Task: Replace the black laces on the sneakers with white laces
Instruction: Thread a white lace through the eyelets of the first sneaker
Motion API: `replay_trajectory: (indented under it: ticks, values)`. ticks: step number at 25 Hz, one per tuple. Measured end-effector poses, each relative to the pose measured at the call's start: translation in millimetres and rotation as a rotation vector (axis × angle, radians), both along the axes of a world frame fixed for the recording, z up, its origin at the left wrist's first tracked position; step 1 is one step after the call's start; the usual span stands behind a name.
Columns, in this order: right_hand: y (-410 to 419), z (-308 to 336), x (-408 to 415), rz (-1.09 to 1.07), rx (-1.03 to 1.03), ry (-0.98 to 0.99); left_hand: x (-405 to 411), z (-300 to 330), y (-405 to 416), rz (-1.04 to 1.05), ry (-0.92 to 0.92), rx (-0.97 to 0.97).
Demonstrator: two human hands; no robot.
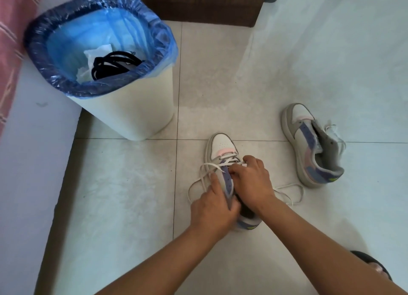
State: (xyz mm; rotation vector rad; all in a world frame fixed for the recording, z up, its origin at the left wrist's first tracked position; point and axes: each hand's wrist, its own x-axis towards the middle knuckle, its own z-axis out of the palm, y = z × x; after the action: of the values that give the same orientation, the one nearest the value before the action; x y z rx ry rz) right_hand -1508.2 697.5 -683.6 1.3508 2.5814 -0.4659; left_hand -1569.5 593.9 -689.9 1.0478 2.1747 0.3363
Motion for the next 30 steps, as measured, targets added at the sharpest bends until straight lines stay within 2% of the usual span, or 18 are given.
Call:
replay_trajectory:
  ticks: [2, 3, 6, 10, 11, 13, 15, 17, 19, 24, 27, 30]
  values:
    - [-3.2, 2.2, 0.2, 0.010, 0.026, 0.034, 9.9, -1.3, 3.9, -0.034, -0.059, -0.066]
    - [-4.2, 3.1, -0.6, 0.045, 0.037, 0.060, 11.2, -3.6, 6.6, 0.021, -0.093, -0.097]
    - [0.1, 11.8, 10.7, 0.252, 0.085, 0.006, 5.2, -11.1, 13.9, 0.230, -0.183, -0.130]
    - [9.4, 47.7, 82.1, 0.663, 0.171, -0.015, 2.1, -11.3, 20.4, 0.177, -0.099, -0.174]
    - [11.7, 59.0, 106.0, 0.802, 0.191, -0.047, 2.1, -10.7, 22.1, 0.150, -0.077, -0.189]
    - [22.9, 69.9, 155.5, 1.057, 0.231, -0.234, 0.4, -8.9, 26.0, 0.104, -0.036, -0.201]
    - [37.3, 68.1, 198.1, 1.154, 0.279, -0.455, -2.2, -8.2, 27.8, 0.086, 0.008, -0.196]
    - [53.1, 62.2, 223.9, 1.051, 0.234, -0.561, -4.4, -7.1, 28.8, 0.076, 0.038, -0.199]
    - [60.5, 57.5, 212.5, 0.973, 0.202, -0.509, -4.3, -6.5, 29.9, 0.076, 0.030, -0.206]
    - [26.6, 40.3, 64.9, 0.679, 0.205, -0.023, -7.6, -6.6, 30.4, 0.125, -0.061, -0.258]
    - [13.0, 32.5, 10.1, 0.595, 0.211, -0.111, -15.5, -3.6, 29.2, 0.178, -0.173, -0.214]
    - [19.0, 27.5, -5.7, 0.514, 0.148, -0.243, -23.7, -1.1, 25.0, 0.200, -0.220, -0.162]
